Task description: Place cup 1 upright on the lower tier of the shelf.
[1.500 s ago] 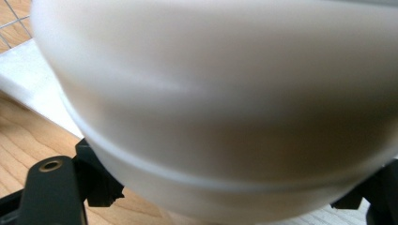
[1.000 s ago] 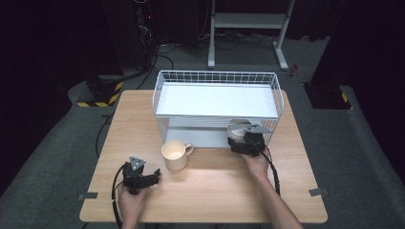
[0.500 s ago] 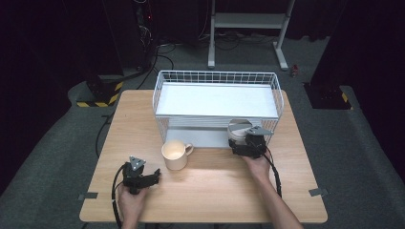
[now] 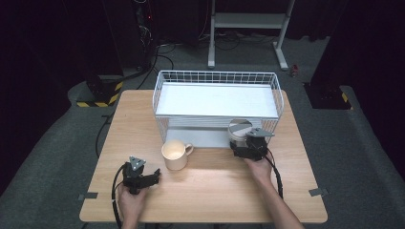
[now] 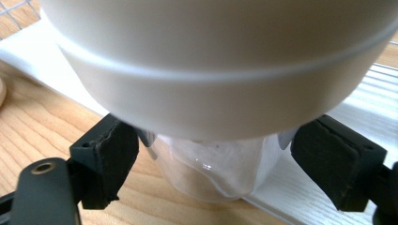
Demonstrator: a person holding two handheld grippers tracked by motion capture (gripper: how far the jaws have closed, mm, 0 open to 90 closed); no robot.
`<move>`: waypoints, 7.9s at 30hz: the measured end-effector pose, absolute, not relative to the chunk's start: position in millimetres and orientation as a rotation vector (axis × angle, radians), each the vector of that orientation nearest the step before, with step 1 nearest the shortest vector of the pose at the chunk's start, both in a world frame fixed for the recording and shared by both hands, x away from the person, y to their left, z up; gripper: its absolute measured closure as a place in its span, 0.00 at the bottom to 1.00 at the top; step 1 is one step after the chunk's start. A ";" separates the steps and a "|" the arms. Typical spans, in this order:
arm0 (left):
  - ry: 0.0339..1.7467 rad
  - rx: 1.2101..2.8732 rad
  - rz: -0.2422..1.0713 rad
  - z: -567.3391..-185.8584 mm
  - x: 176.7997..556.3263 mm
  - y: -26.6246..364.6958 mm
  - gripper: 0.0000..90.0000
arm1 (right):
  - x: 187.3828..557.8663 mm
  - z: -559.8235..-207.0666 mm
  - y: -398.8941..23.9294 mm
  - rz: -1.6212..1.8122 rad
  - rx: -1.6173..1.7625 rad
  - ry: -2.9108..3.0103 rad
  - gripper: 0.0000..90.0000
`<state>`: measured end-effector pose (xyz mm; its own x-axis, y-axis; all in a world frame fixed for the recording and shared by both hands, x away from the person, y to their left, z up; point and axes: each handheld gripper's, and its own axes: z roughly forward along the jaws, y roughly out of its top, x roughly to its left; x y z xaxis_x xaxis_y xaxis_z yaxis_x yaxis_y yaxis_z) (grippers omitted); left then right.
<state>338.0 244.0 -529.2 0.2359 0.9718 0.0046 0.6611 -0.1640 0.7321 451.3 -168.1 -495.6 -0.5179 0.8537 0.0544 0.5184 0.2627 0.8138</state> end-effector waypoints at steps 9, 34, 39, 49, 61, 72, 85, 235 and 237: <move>1.493 1.903 0.655 -529.2 338.0 244.0 0.17 | 447.9 -502.7 -168.1 1.123 1.264 2.153 0.22; 1.493 1.903 0.656 -529.2 338.0 244.0 0.17 | 461.1 -508.6 -168.0 1.046 1.337 2.117 0.35; 1.493 1.903 0.656 -529.2 337.9 244.0 0.17 | 464.0 -510.9 -164.9 1.030 1.355 2.091 0.39; 1.493 1.909 0.655 -529.0 337.8 244.1 0.17 | 467.8 -513.4 -163.2 1.018 1.361 2.054 0.50; 1.493 1.910 0.656 -528.9 337.7 244.1 0.17 | 478.2 -510.7 -157.8 0.956 1.367 2.051 0.61; 1.493 1.910 0.656 -529.0 337.7 244.0 0.17 | 480.8 -512.5 -158.2 0.955 1.365 2.020 0.63; 1.495 1.903 0.657 -529.2 337.8 243.8 0.17 | 483.2 -511.2 -161.3 0.947 1.369 2.016 0.52; 1.498 1.902 0.661 -529.1 338.3 243.6 0.17 | 346.8 -502.9 -268.8 1.215 1.299 1.945 0.38; 1.498 1.902 0.661 -529.1 338.3 243.6 0.17 | 345.8 -505.7 -269.1 1.190 1.303 1.958 0.38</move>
